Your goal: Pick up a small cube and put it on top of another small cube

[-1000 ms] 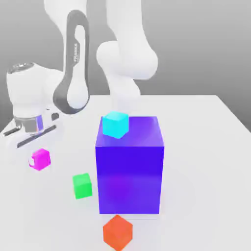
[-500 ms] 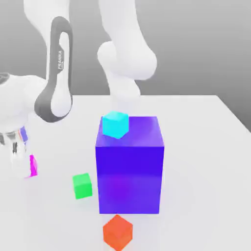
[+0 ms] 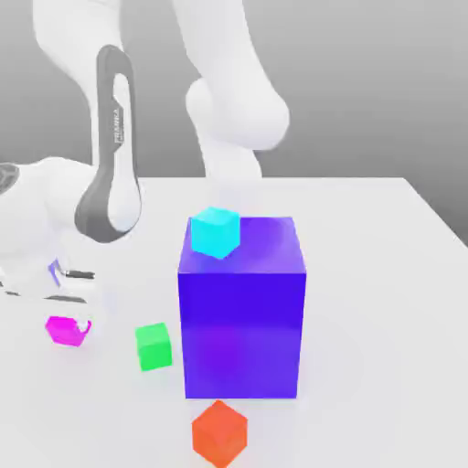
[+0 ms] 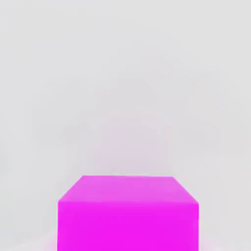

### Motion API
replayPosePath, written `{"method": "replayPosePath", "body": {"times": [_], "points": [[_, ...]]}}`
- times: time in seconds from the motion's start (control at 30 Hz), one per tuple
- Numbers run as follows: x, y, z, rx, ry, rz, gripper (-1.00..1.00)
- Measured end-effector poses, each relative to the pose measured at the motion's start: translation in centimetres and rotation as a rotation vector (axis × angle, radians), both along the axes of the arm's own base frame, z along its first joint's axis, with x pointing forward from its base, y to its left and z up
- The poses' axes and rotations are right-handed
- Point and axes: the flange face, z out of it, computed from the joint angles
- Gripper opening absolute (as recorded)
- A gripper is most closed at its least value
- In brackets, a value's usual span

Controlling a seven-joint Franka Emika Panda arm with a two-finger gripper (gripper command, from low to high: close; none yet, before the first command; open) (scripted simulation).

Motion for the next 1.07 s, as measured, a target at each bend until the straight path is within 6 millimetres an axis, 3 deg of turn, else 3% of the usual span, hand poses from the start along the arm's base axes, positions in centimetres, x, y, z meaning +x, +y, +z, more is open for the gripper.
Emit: {"method": "replayPosePath", "body": {"times": [0.27, 0.5, 0.67, 0.77, 0.93, 0.97, 1.07], "points": [[1.3, 5.0, 2.0, 0.117, -0.108, 0.545, -1.00], [2.1, 8.9, 6.6, 0.100, -0.220, 1.028, -1.00], [0.9, 13.6, 9.8, 0.069, -0.271, 1.307, -1.00], [0.7, 13.9, 8.7, 0.056, -0.276, 1.355, -1.00], [0.6, 13.9, 4.8, 0.053, -0.273, 1.359, -1.00], [0.7, 14.2, 4.1, 0.054, -0.272, 1.367, 1.00], [0.8, 14.5, 4.1, 0.056, -0.272, 1.380, 1.00]]}}
